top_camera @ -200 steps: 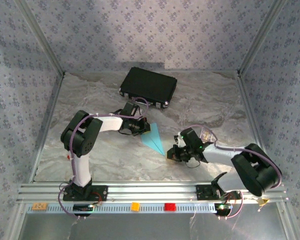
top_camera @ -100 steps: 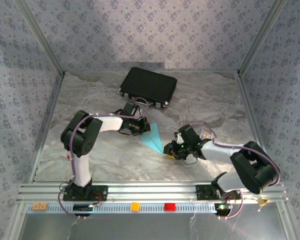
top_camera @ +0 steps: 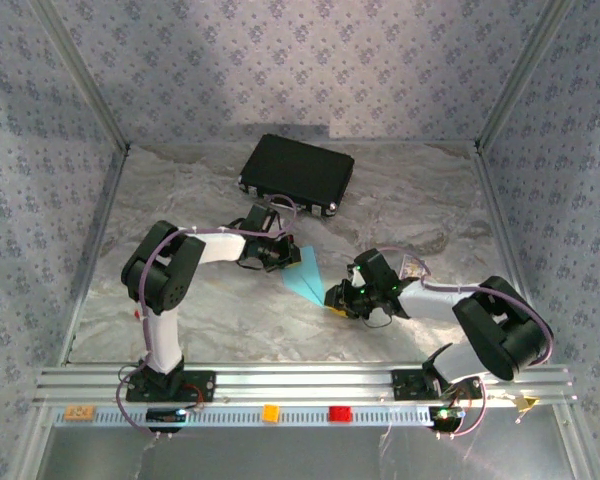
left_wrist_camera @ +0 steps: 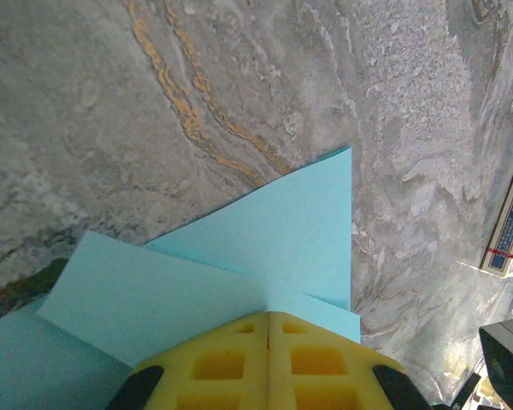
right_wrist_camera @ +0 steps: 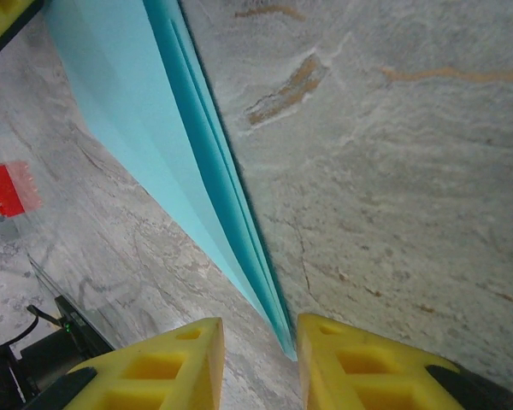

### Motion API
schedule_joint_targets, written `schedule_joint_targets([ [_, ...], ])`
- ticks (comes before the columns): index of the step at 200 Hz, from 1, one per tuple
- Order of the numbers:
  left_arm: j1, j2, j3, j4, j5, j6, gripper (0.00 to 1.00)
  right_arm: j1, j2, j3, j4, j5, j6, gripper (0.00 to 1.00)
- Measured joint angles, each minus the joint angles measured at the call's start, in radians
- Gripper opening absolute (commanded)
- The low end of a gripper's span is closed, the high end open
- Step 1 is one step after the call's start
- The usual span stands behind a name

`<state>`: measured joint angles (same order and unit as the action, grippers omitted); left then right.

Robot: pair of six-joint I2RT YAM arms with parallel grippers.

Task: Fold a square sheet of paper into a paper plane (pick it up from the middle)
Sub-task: Fourth fold the wing at the center of the table.

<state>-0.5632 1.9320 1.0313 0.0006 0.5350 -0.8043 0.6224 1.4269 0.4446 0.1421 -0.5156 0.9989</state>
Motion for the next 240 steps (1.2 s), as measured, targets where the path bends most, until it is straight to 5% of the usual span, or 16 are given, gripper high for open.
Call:
schedule_joint_targets([
  [240,0.002,0.0,0.0,0.0,0.001,-0.019,0.0,0.0,-0.016,-0.029,0.023,-0.053,0.031,0.33],
])
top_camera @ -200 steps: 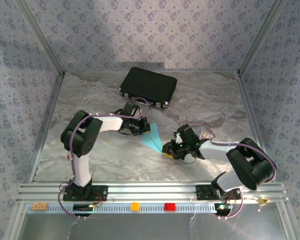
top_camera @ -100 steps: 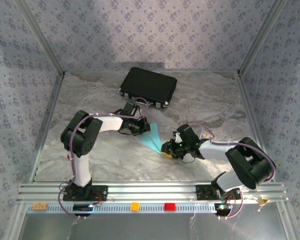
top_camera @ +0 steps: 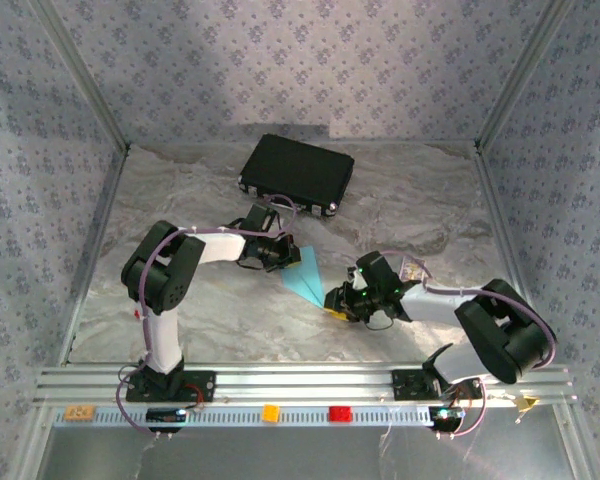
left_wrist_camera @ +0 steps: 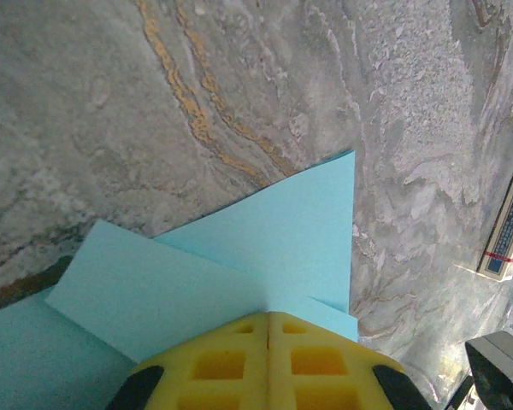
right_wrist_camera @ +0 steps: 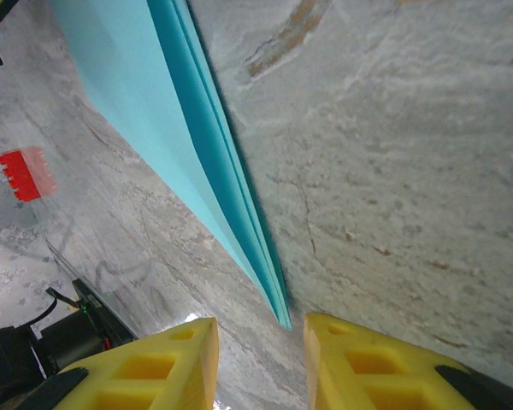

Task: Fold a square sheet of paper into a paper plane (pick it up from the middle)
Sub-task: Fourth fold the wing at the center of the table, then turn over the paper at the center of the table.

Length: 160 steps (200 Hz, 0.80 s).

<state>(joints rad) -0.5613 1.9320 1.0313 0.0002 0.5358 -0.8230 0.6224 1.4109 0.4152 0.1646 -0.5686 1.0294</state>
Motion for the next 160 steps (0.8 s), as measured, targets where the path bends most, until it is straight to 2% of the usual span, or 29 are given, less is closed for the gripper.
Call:
schedule_joint_targets([
  [97,0.005,0.0,-0.001,0.001,0.003,-0.008,0.0,0.0,0.04,0.029,0.01,-0.016,0.033,0.32],
  [160,0.005,0.0,-0.001,0.001,0.003,-0.008,0.0,0.0,0.053,0.035,0.084,0.015,0.028,0.32],
])
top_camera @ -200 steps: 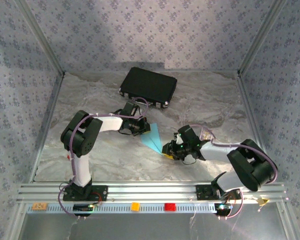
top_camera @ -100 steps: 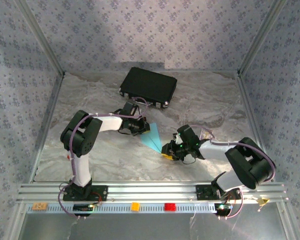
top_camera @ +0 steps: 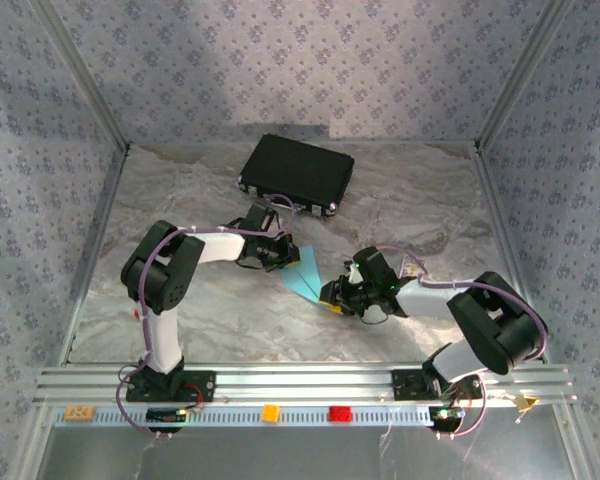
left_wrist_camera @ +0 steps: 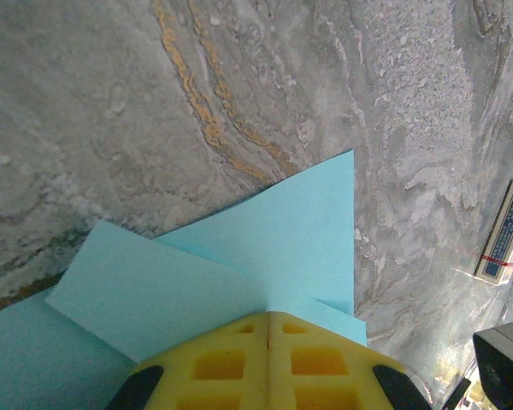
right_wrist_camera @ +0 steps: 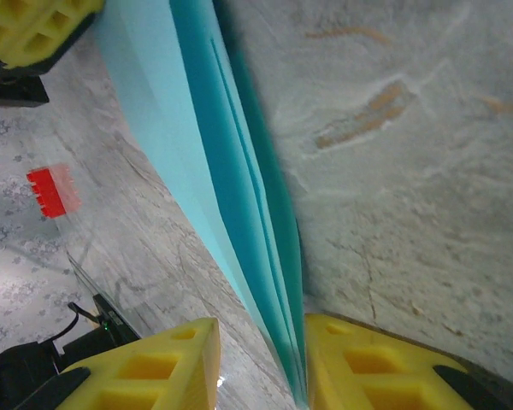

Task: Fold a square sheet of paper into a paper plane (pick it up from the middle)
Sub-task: Turn over the paper at the center of the table.

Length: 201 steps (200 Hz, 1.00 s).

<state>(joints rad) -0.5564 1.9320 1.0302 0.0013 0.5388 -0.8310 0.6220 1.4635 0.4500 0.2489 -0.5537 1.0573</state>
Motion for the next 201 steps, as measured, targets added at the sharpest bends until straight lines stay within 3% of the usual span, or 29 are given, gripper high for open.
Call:
schedule_joint_targets([
  [81,0.0,0.0,-0.001,0.002,0.001,0.0,0.0,-0.006,0.008,0.0,0.084,0.004,-0.02,0.3],
  [128,0.0,0.0,-0.002,0.003,0.005,-0.007,0.01,-0.009,0.034,0.0,0.103,0.004,-0.035,0.17],
  [156,0.0,-0.007,-0.007,0.002,0.005,-0.008,0.09,-0.009,0.034,-0.002,0.117,0.004,-0.043,0.1],
  [201,-0.002,-0.074,-0.027,-0.02,-0.017,-0.005,0.35,-0.009,0.006,-0.014,0.109,0.025,-0.075,0.07],
])
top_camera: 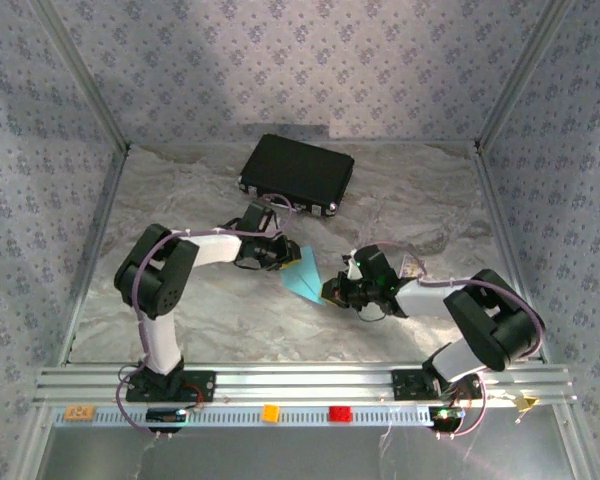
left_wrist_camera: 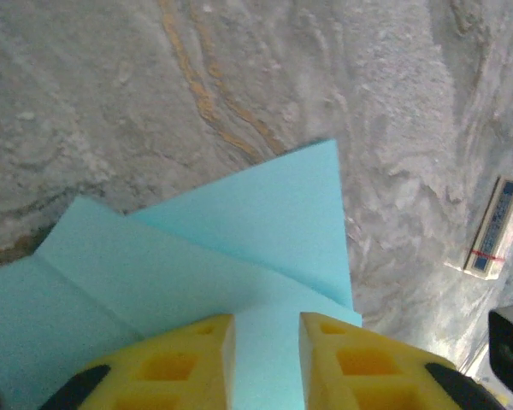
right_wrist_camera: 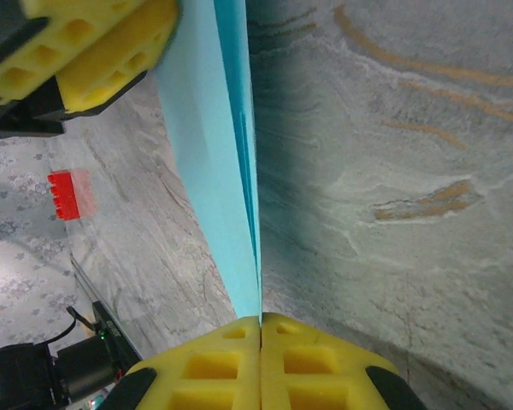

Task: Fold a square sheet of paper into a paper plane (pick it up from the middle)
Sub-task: Turn over the paper at the center of the table.

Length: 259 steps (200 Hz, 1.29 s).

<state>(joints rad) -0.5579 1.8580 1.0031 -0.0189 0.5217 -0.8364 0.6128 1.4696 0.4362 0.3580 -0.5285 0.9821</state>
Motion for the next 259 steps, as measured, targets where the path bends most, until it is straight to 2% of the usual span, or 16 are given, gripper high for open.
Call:
schedule_joint_targets([
  [34,-0.005,-0.113,-0.011,-0.016,-0.047,0.019,0.45,0.002,-0.105,0.0,-0.072,0.055,-0.071,0.06],
  [107,-0.025,-0.247,-0.042,-0.035,-0.147,0.055,0.48,0.034,-0.357,0.021,-0.359,0.282,-0.25,0.05],
  [135,-0.034,-0.279,-0.071,-0.039,-0.156,0.055,0.48,0.051,-0.446,0.037,-0.481,0.385,-0.236,0.05],
  [189,-0.06,-0.424,-0.115,-0.084,-0.157,0.055,0.49,0.124,-0.64,0.084,-0.685,0.569,-0.103,0.05],
  [259,-0.06,-0.463,-0.129,-0.131,-0.175,0.059,0.49,0.156,-0.645,0.184,-0.857,0.631,-0.084,0.03],
])
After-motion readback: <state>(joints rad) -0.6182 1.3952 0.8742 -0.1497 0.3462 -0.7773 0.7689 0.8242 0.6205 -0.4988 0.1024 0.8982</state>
